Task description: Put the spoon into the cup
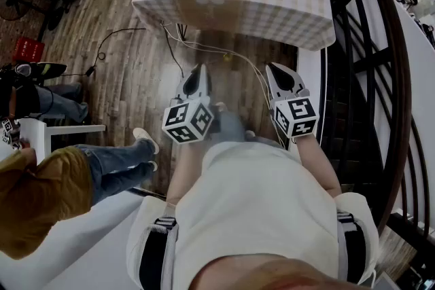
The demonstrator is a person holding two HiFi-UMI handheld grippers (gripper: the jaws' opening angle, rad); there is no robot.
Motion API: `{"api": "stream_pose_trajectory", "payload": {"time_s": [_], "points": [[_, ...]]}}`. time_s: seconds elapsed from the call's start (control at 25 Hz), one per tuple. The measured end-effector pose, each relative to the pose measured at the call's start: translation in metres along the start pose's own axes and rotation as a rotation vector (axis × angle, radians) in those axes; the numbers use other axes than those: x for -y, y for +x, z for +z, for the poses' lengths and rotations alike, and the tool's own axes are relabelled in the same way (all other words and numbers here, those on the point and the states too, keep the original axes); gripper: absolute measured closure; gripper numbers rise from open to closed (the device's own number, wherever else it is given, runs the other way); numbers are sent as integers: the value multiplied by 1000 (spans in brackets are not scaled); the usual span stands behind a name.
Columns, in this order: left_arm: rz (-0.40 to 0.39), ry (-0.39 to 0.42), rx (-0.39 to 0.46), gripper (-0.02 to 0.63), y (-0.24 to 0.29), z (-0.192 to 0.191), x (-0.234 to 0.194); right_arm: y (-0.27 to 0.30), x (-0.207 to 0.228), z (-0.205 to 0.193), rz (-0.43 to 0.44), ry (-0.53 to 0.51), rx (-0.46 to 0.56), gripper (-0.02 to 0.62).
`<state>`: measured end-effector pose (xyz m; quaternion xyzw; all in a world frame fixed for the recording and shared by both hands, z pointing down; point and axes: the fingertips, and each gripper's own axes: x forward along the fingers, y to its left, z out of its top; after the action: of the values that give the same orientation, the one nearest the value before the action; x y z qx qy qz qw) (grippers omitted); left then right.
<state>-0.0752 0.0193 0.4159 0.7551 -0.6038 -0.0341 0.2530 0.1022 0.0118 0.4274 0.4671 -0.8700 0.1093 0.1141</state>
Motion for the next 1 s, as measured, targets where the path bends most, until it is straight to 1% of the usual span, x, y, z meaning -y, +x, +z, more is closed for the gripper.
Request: {"api": "stream_pose_trajectory", "payload": {"time_s": [0.24,0.44,0.56,0.68,0.88,1.0], "points": [[-21,25,3,601,-37,0,11,-32,-20,4,-9,9,25,595],[-51,52,11,601,-50,8,16,-40,-34,8,-20,9,39,595],[-55,52,20,601,-56,9,18,-44,-42,9,-11,6,47,595],[-54,47,27,601,-58,8,21,-49,-41,6,-4,1,45,595],[-44,39,29,601,-56,2,25,-55,-33,5,6,26,64,595],[-37,39,35,601,-54,0,28,-57,-26,6,2,16,67,595]]}}
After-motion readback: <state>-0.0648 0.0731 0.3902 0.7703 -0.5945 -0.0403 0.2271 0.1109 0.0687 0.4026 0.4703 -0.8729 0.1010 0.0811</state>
